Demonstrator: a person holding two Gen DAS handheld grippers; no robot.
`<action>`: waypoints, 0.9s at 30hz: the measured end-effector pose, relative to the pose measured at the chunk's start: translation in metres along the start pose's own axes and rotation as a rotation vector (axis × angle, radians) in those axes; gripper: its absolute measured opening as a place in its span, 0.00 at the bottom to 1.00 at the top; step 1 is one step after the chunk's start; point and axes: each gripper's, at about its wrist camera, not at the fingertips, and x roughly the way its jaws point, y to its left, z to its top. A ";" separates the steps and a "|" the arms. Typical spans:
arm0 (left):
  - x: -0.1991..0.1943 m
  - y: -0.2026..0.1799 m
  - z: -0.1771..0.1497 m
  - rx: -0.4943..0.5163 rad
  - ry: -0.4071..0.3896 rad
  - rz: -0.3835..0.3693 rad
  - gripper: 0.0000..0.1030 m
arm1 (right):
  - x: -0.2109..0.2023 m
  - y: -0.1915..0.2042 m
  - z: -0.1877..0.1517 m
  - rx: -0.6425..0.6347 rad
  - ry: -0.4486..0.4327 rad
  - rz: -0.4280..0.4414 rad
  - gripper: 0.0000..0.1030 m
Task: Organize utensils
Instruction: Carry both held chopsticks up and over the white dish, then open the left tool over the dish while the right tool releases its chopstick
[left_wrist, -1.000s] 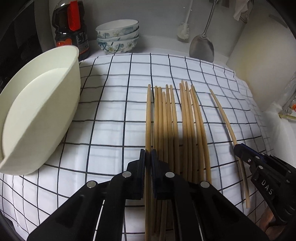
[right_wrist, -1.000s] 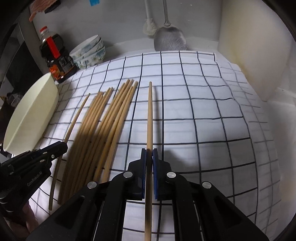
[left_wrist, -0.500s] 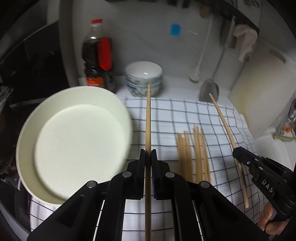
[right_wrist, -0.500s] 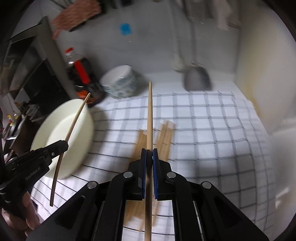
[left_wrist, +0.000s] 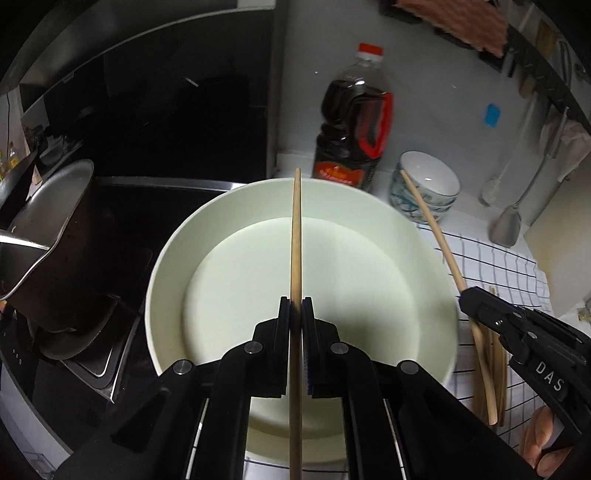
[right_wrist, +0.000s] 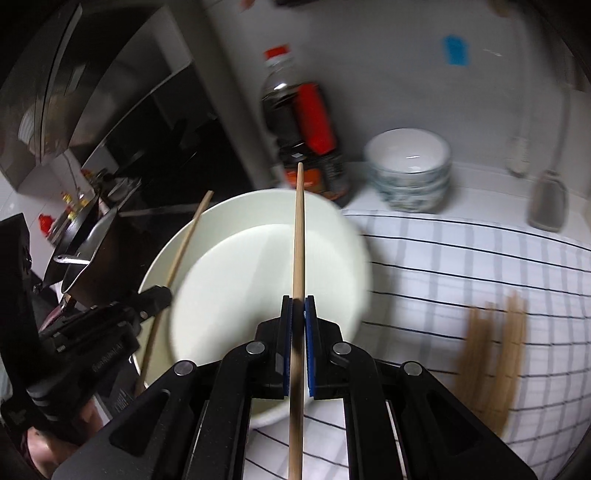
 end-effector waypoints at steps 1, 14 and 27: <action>0.005 0.006 0.001 0.000 0.010 -0.002 0.07 | 0.006 0.005 0.002 -0.003 0.009 0.001 0.06; 0.067 0.026 0.002 0.002 0.148 -0.043 0.07 | 0.087 0.030 0.006 0.039 0.182 -0.027 0.06; 0.070 0.031 0.003 0.009 0.156 -0.004 0.57 | 0.098 0.015 0.003 0.079 0.217 -0.105 0.12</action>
